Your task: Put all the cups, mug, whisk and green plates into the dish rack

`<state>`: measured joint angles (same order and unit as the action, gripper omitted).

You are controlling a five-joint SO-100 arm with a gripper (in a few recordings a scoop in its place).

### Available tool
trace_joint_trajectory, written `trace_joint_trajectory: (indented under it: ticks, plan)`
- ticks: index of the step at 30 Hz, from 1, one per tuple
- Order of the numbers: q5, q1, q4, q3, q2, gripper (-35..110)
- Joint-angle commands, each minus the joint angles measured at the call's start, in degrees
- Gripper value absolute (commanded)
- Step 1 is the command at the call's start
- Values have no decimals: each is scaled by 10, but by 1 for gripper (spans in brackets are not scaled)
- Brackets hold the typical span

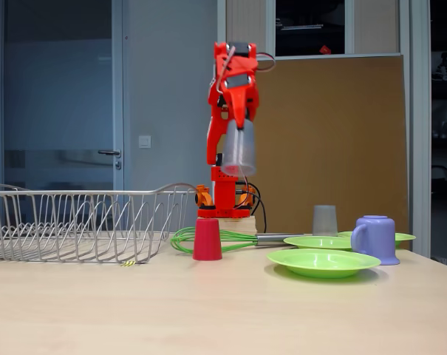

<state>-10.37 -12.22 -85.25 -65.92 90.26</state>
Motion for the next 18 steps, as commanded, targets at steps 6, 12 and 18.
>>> trace_joint_trajectory:
  ticks: [6, 12, 18]
  plan:
    - [172, 201, -64, 143, -49, 0]
    - [234, 333, -54, 176, -136, 0]
    - [277, 425, -58, 343, -324, 0]
